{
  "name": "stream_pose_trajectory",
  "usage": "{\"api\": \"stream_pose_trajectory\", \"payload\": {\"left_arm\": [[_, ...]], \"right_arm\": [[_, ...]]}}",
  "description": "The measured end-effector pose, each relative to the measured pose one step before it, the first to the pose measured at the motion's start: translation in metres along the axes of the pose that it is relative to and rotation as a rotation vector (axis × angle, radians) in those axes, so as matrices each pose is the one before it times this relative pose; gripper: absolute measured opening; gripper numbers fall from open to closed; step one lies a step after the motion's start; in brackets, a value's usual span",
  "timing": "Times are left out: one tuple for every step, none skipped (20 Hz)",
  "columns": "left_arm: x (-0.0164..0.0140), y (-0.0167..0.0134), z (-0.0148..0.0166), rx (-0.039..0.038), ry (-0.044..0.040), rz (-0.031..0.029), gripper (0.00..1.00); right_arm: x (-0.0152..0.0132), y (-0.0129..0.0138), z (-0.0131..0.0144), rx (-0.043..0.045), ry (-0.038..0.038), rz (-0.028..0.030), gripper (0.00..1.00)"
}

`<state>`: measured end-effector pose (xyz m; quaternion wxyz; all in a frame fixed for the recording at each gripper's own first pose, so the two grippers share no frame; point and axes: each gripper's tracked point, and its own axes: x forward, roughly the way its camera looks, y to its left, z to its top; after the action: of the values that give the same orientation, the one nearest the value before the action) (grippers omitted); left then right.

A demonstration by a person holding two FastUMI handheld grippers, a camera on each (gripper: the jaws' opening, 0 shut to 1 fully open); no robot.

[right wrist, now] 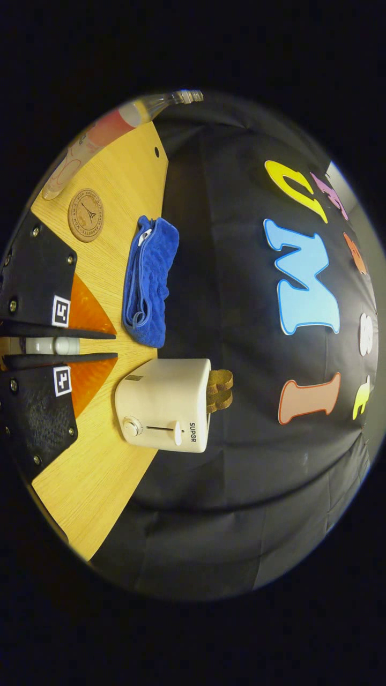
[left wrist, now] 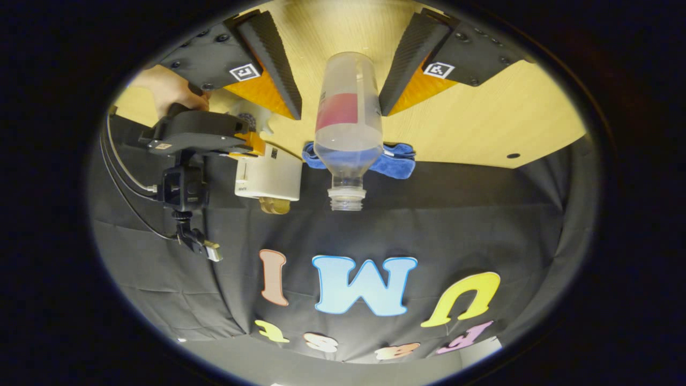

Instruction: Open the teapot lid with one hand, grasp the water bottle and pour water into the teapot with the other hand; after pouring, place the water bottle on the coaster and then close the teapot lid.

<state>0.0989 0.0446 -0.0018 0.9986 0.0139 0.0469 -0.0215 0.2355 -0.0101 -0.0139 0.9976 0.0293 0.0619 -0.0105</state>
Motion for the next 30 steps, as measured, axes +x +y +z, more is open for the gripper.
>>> {"api": "stream_pose_trajectory", "payload": {"left_arm": [[0.00127, -0.00050, -0.00173, 0.00237, 0.00362, -0.00044, 0.96], [0.00134, -0.00044, -0.00064, 0.00216, 0.00588, -0.00155, 0.96], [0.00080, -0.00041, -0.00226, 0.00276, 0.00523, 0.00001, 0.96], [0.00201, -0.00039, -0.00040, 0.00334, 0.00411, -0.00155, 0.96], [0.00039, 0.00011, -0.00121, 0.00242, 0.00235, -0.00016, 0.96], [0.00133, 0.00048, -0.00043, 0.00249, 0.00298, -0.00019, 0.96], [0.00183, -0.00011, -0.00257, 0.00386, 0.00620, -0.00157, 0.96], [0.00175, 0.00048, -0.00161, 0.00831, 0.00986, -0.00036, 0.96], [0.00143, -0.00027, -0.00250, 0.00903, 0.00793, -0.00102, 0.96], [0.00247, -0.00059, -0.00049, 0.01029, 0.00653, 0.00042, 0.96], [0.00239, 0.00085, -0.00152, 0.01206, 0.00728, 0.00158, 0.96], [0.00175, 0.00092, 0.00013, 0.01324, 0.00513, 0.00455, 0.96], [-0.00168, -0.00110, -0.00038, 0.01350, 0.00312, 0.00267, 0.96], [0.00026, -0.00079, 0.00153, 0.01508, -0.00018, -0.00005, 0.96], [0.00029, -0.00028, 0.00021, 0.01407, -0.00057, -0.00301, 0.96], [0.00044, -0.00072, 0.00066, 0.01450, 0.00366, -0.00617, 0.96], [0.00095, -0.00002, -0.00018, 0.01155, 0.00348, -0.00341, 0.96], [0.00150, -0.00029, 0.00063, 0.00976, 0.00451, -0.00235, 0.96], [0.00191, -0.00019, -0.00033, 0.00885, 0.00684, -0.00161, 0.96], [0.00300, -0.00137, 0.00249, 0.00633, 0.00979, -0.01178, 0.94], [0.00653, -0.00188, 0.00048, 0.01125, 0.00778, -0.01333, 0.86], [0.00504, -0.00141, 0.00272, 0.02207, 0.01462, -0.01561, 0.85], [0.00179, -0.00263, 0.00173, 0.02932, 0.00885, -0.01743, 0.84], [-0.00071, -0.00124, 0.00195, 0.03276, 0.01553, -0.01612, 0.84], [0.00134, -0.00054, -0.00111, 0.03558, 0.01458, -0.01368, 0.84], [-0.00065, -0.00217, 0.00219, 0.03485, 0.01788, -0.02140, 0.83], [0.00425, -0.00178, 0.00135, 0.04655, 0.01776, -0.02338, 0.84], [0.00192, 0.00003, 0.00000, 0.04803, 0.02700, -0.01435, 0.84], [0.00278, -0.00260, 0.00210, 0.05954, 0.02565, -0.02439, 0.83], [0.00312, -0.00106, 0.00188, 0.06106, 0.03074, -0.02248, 0.84]], "right_arm": [[-0.00244, -0.00033, 0.00809, 0.00598, -0.02009, 0.00385, 0.12], [-0.00134, -0.00138, 0.00702, 0.00555, -0.01976, 0.00027, 0.12], [-0.00174, -0.00238, 0.00620, 0.00723, -0.01374, -0.00393, 0.12], [-0.00242, -0.00167, 0.00377, 0.01147, -0.00862, 0.00137, 0.12], [-0.00261, -0.00218, 0.00457, 0.00888, -0.00686, -0.00156, 0.12], [-0.00185, -0.00537, 0.00220, 0.00069, -0.00208, -0.01054, 0.12], [-0.00279, -0.00534, 0.00172, -0.00100, 0.00165, -0.00784, 0.12], [-0.00366, -0.00429, 0.00159, -0.00164, 0.00193, -0.00318, 0.12], [-0.00386, -0.00551, 0.00183, -0.00487, 0.00099, -0.00573, 0.12], [-0.00365, -0.00542, 0.00217, -0.00496, -0.00168, -0.00159, 0.12], [-0.00322, -0.00585, 0.00190, -0.00339, -0.00050, -0.00421, 0.12], [-0.00312, -0.00702, -0.00007, 0.00114, 0.00343, -0.00745, 0.12], [-0.00169, -0.00583, 0.00082, 0.01097, 0.00600, -0.00595, 0.12], [-0.00181, -0.00613, -0.00016, 0.01908, 0.00612, -0.01060, 0.12], [-0.00108, -0.00633, 0.00073, 0.01235, 0.00243, -0.01422, 0.12], [-0.00070, -0.00797, -0.00219, -0.00259, 0.00146, -0.02308, 0.12], [-0.00138, -0.00867, -0.00117, -0.01084, 0.00495, -0.02483, 0.12], [-0.00249, -0.00648, -0.00058, -0.00717, 0.00208, -0.01959, 0.12], [-0.00305, -0.00498, 0.00157, -0.00349, -0.00155, -0.01335, 0.12], [-0.00363, -0.00429, 0.00162, -0.00003, 0.00053, -0.01091, 0.12], [-0.00235, -0.00527, -0.00035, -0.00014, 0.00454, -0.01392, 0.12], [-0.00330, -0.00536, -0.00054, -0.00444, 0.00391, -0.01460, 0.12], [-0.00376, -0.00450, -0.00036, -0.01280, 0.00076, -0.01574, 0.12], [-0.00342, -0.00374, -0.00067, -0.01555, 0.00251, -0.01365, 0.12], [-0.00503, -0.00210, 0.00138, -0.01167, 0.00281, -0.00729, 0.12], [-0.00511, -0.00037, 0.00276, -0.00616, -0.00312, -0.00067, 0.12], [-0.00402, -0.00012, 0.00368, -0.00063, -0.00313, 0.00425, 0.12], [-0.00292, -0.00018, 0.00169, 0.00565, -0.00233, 0.00481, 0.12], [-0.00138, 0.00001, 0.00227, 0.00888, -0.00222, 0.00788, 0.12], [0.00072, 0.00008, -0.00197, 0.00927, 0.00342, 0.00778, 0.12]]}}
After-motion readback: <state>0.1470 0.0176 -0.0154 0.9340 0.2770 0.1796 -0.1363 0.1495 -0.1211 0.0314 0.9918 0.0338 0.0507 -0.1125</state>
